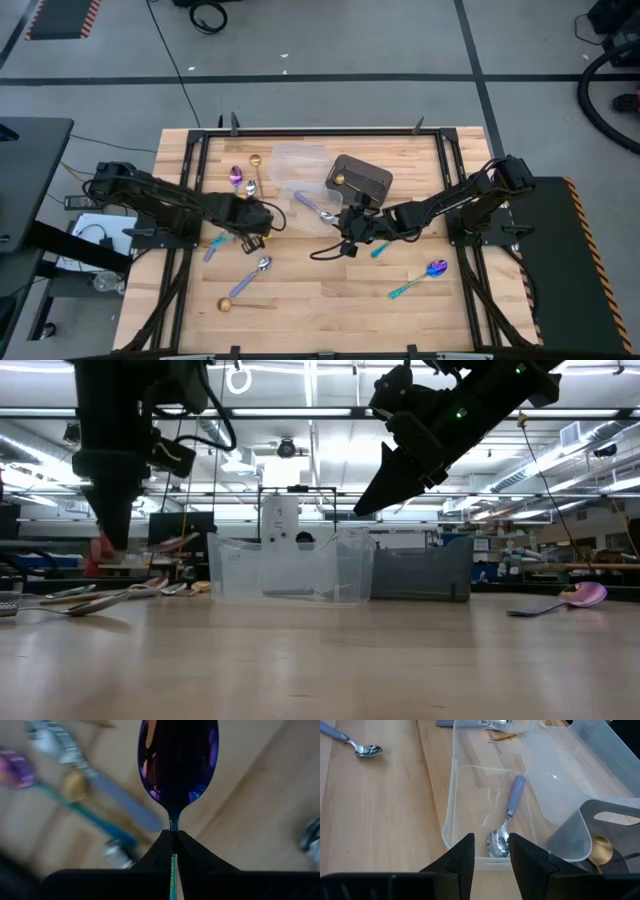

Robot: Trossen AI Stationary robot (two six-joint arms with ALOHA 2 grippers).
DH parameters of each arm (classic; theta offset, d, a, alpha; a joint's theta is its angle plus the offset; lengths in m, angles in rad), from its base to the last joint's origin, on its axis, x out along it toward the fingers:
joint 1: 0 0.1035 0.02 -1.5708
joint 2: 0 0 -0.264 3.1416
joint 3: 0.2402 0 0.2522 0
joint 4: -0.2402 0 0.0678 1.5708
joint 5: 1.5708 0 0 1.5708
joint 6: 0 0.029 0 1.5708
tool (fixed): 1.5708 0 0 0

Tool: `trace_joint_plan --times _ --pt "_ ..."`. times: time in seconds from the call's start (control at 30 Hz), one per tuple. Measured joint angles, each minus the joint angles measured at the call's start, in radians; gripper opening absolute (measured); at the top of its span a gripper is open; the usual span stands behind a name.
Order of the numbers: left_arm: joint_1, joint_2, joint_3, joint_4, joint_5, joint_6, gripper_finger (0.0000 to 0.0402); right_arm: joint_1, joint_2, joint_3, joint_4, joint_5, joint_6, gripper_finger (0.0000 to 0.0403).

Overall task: Sort silverware by color (type)
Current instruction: Put the blue spoon into the top transparent bin

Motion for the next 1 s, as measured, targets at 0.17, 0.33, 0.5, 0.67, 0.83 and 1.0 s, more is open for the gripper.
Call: trace_joint_plan --times 0.17,0.33,0.5,0.67,0.83,1.0 --pt "0.030 -0.001 0.076 -0.109 -0.115 0.016 0.0017 0.000 0.000 0.000 0.000 0.000 0.000 0.0130" --pt "0.075 -0.001 0.120 -0.113 -0.262 0.089 0.0017 0.000 0.000 0.000 0.001 0.001 0.000 0.0130" --pt "0.133 -0.001 0.123 -0.008 -0.385 0.222 0.0020 0.000 0.000 0.000 0.006 0.009 0.000 0.0130" --pt "0.192 -0.001 0.123 0.138 -0.388 0.379 0.0022 0.008 0.000 0.000 0.050 0.010 -0.015 0.0130" --pt "0.254 -0.001 0.123 0.264 -0.388 0.507 0.0023 0.032 0.000 0.000 0.111 0.011 -0.058 0.0130" --pt "0.303 -0.001 0.123 0.375 -0.387 0.626 0.0024 0.042 0.000 0.000 0.081 0.010 -0.039 0.0130"
